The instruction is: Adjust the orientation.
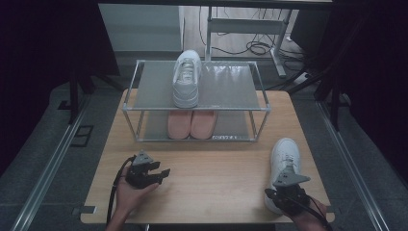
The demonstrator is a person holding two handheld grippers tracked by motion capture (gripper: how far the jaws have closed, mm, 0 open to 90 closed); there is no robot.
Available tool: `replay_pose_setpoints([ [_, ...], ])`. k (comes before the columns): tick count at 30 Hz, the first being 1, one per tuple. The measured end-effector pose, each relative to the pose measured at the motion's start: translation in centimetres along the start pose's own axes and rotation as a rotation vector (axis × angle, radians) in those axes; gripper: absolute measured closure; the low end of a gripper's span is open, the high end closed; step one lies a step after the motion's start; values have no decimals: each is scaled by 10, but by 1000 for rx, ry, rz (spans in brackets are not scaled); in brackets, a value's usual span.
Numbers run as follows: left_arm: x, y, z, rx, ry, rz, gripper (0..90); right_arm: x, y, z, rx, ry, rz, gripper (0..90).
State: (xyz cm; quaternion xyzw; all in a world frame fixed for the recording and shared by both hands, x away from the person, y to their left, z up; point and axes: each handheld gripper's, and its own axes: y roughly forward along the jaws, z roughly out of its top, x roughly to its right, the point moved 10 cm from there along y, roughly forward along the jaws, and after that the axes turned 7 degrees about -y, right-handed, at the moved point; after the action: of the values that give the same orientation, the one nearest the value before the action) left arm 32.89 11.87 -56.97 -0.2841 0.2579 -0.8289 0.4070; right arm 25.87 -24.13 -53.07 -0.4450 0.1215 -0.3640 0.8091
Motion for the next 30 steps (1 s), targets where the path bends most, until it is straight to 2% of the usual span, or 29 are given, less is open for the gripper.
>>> replay_pose_setpoints([
  [13,0,1,0,-2,1,1,466,10,-15,-23,-15,26,-36,900],
  [30,0,3,-1,-13,6,1,466,46,-39,-65,-30,123,-118,900],
])
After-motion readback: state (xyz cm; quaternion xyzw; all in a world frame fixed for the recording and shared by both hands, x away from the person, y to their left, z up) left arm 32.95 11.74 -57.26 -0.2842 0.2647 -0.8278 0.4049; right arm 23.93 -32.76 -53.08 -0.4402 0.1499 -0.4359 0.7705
